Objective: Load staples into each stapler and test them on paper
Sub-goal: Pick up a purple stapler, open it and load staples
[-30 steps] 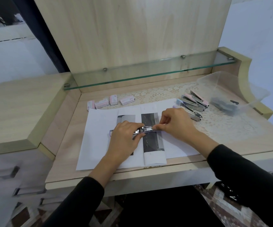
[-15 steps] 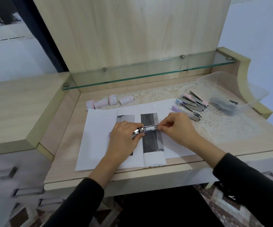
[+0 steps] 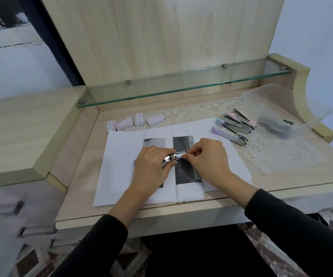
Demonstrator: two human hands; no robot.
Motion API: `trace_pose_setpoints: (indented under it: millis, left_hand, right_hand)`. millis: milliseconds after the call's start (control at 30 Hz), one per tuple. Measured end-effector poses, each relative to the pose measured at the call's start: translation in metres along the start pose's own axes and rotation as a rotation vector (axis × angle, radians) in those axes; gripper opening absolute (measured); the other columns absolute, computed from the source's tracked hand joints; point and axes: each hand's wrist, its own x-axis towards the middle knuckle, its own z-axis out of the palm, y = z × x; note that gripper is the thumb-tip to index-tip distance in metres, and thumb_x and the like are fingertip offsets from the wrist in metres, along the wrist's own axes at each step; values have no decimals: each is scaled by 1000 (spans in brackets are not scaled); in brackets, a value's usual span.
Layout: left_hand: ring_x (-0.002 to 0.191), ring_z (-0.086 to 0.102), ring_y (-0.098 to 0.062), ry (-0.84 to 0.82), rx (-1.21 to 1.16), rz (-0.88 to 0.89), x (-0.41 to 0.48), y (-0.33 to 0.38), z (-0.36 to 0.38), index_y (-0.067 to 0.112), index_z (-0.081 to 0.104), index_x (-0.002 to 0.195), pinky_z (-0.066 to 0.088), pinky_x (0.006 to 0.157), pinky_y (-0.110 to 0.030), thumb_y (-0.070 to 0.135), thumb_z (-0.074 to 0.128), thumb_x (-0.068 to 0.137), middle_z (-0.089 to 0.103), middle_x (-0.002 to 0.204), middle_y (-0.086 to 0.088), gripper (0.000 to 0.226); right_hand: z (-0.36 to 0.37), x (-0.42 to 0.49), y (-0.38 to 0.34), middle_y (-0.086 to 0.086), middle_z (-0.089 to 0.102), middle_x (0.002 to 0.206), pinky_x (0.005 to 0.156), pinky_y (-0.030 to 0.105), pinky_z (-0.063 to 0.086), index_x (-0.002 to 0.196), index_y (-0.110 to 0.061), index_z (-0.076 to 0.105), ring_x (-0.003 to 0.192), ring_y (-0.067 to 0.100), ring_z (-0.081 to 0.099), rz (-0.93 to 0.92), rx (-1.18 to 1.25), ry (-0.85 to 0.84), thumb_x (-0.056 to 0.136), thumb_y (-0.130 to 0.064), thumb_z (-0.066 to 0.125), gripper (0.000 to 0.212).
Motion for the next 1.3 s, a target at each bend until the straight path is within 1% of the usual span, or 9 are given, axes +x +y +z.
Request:
trace_pose_setpoints:
  millis: [133,267,367,467,667,833,1100,1200,1300]
  left_hand:
    - [65,62,-23,6,-1,5,0,-1,0,10,71,88,42,69,-24,26,69,67,70,75,-3,26]
    - [67,62,-22,11,5,2,0,-1,1,11,71,89,39,72,-22,27,69,68,70,76,-2,27]
    - [67,63,-21,14,12,2,0,-1,2,11,72,89,40,72,-23,27,69,67,70,76,-2,27]
    - [67,63,-22,17,8,0,0,-2,2,10,72,88,41,72,-25,27,70,67,70,76,-2,26]
    - [68,64,-23,10,13,8,1,-1,2,9,71,88,47,71,-27,27,69,67,71,77,-4,27]
    - [68,64,-22,21,25,11,0,-1,2,9,71,87,40,72,-24,26,69,67,71,77,-4,27]
    - [67,64,-22,21,26,13,0,-1,2,10,71,87,41,71,-26,26,69,67,71,76,-3,26]
    - [67,64,-23,21,24,19,0,-1,2,10,71,88,43,71,-28,26,69,67,71,76,-3,26]
    - [66,63,-23,28,25,29,1,-1,2,9,71,87,38,72,-25,25,70,68,70,75,-3,25]
  right_hand:
    - [2,-2,-4,-12,48,54,51,21,34,77,-12,73,62,14,50,41,62,-4,78,-20,70,9]
    - [3,-2,-6,3,66,70,50,20,35,79,-14,73,65,15,53,87,50,2,79,-22,68,10]
    - [5,-3,-8,6,68,76,49,20,32,80,-15,73,67,17,53,117,9,1,81,-23,66,11]
    - [6,-3,-9,7,70,76,56,23,36,78,-13,74,67,18,55,143,66,6,79,-20,67,10]
    - [6,-4,-6,2,64,65,49,17,34,75,-13,74,57,12,51,146,171,19,76,-17,69,6]
    - [7,-3,-4,-2,59,60,47,16,31,73,-14,73,52,6,47,147,187,24,77,-16,68,7]
    - [9,1,-4,-1,56,58,48,20,35,67,-13,68,59,15,52,140,172,35,77,-14,66,9]
    - [6,3,-2,-8,51,55,48,22,33,56,-18,55,56,11,48,152,168,21,71,-25,75,26]
    - [2,5,-4,-5,54,60,48,22,33,55,-20,46,62,15,51,166,103,0,66,-31,79,36]
